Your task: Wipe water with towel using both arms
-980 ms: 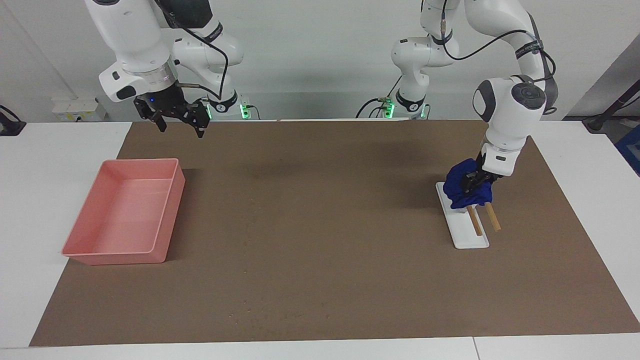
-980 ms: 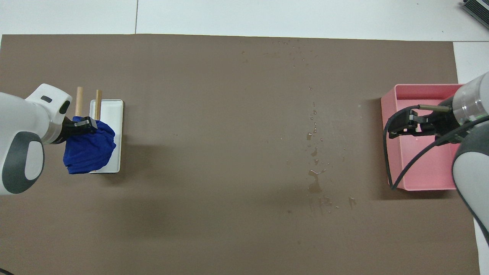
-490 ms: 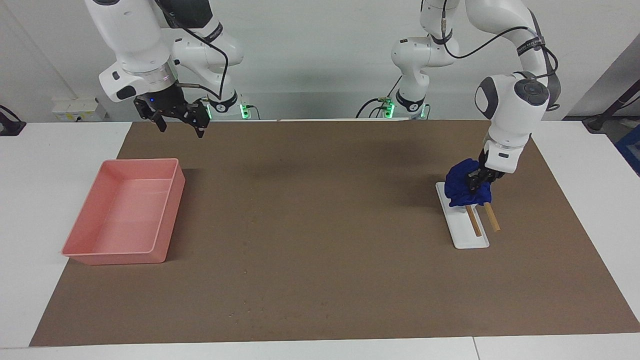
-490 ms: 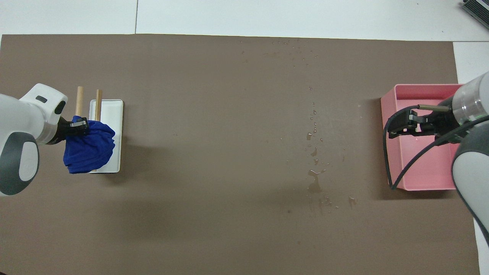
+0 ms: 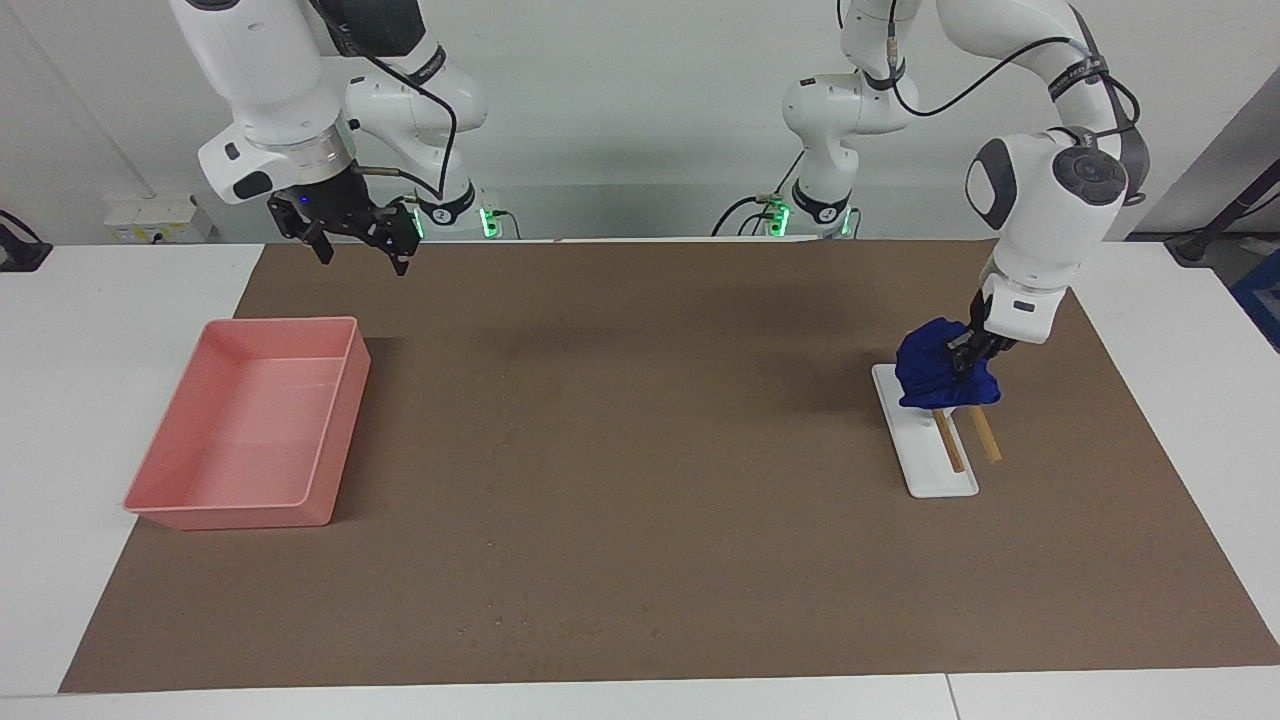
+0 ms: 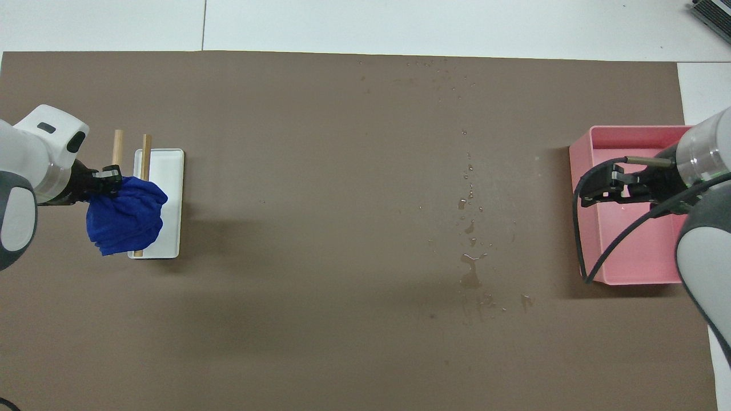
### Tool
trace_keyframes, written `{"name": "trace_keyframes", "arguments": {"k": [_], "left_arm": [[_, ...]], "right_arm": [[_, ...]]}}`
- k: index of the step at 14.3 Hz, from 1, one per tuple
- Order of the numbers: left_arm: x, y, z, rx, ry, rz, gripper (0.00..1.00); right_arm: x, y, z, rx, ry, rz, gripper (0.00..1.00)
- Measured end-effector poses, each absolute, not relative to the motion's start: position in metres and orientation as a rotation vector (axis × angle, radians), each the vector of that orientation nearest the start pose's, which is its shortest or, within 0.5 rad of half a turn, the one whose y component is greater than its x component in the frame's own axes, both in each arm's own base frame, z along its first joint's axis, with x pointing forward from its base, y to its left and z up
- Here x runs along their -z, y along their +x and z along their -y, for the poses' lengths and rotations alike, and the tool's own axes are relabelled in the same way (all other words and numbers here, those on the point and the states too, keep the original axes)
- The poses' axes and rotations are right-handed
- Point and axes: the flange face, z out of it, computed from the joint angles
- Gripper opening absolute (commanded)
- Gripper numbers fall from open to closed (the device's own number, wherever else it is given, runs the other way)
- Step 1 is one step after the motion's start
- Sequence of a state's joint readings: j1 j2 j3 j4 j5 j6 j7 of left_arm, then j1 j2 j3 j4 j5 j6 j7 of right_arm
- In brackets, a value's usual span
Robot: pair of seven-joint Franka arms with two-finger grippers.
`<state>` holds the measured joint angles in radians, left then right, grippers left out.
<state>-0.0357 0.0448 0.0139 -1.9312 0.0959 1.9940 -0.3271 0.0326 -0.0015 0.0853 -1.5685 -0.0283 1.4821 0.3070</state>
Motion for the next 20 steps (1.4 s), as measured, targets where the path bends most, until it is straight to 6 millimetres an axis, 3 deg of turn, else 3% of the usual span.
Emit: {"name": "trace_keyframes", "arguments": {"k": [5, 11, 16, 20], "left_arm": [[-0.504, 0.579, 0.013, 0.023, -3.022, 0.503, 0.00], [-0.578, 0.578, 0.055, 0.026, -3.015, 0.890, 0.00], [-0.591, 0.568, 0.125, 0.039, -2.916, 1.253, 0.00], [-0.612, 0.567, 0.142, 0.072, -2.821, 1.550, 0.00]], "right_arm": [[-0.619, 0.541, -0.061, -0.123, -3.170, -0.303, 1.00], [-0.619, 0.541, -0.061, -0.123, -3.170, -0.303, 1.00], [-0.619, 0.541, -0.061, -0.123, -3.170, -0.303, 1.00], [-0.619, 0.541, -0.061, -0.123, -3.170, -0.303, 1.00]]}}
